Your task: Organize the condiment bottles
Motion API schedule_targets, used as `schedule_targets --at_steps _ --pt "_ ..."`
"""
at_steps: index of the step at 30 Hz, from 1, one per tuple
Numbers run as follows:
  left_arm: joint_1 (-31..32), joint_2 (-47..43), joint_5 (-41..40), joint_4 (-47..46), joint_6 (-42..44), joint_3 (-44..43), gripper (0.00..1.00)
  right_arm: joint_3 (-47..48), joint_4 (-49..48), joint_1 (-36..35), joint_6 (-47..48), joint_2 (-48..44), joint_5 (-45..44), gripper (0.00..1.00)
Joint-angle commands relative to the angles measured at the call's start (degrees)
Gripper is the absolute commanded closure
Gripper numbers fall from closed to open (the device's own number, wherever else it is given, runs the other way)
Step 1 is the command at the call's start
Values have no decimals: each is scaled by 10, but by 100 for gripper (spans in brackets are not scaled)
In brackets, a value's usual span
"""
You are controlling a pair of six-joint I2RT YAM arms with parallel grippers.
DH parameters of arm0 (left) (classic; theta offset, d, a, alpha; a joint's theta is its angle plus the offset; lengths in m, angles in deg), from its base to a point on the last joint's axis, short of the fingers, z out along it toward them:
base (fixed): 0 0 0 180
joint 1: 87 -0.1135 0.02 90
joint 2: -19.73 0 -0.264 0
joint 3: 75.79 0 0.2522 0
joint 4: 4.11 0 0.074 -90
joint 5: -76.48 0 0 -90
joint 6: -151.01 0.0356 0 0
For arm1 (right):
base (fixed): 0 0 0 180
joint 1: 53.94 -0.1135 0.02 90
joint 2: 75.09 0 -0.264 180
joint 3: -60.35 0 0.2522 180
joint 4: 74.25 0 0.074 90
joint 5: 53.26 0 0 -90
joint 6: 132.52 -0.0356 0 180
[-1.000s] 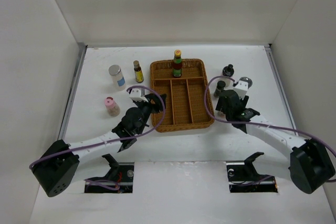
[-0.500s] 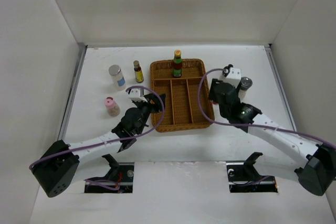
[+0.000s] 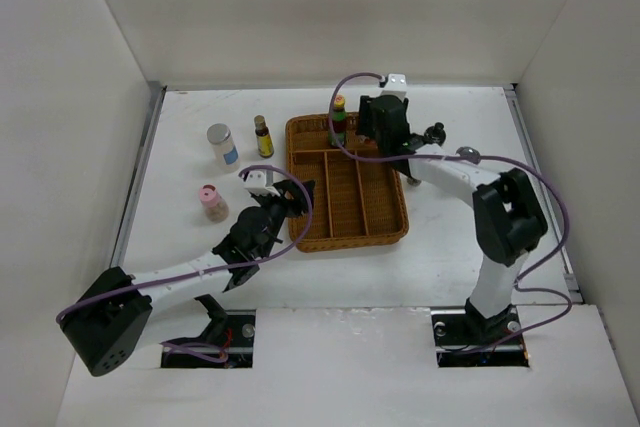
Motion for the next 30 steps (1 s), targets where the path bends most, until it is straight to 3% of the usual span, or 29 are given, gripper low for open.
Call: schedule_targets --at_steps 1,10,17,21,27,30 --pt "-5 -6 -3 -36 -6 6 36 87 -68 13 9 14 37 53" --pt "-7 17 -3 -43 -6 2 36 96 -45 20 -4 79 42 47" --pt "-9 33 -3 -45 -5 -5 35 77 -22 20 -11 83 57 27" --pt "-18 27 -3 -34 -6 -6 35 65 -22 28 -20 80 66 22" --pt "-29 7 -33 25 -6 -36 34 16 -49 30 -39 -8 86 6" --pt "-34 -27 -75 128 -5 -90 27 -27 -58 28 -43 -93 76 3"
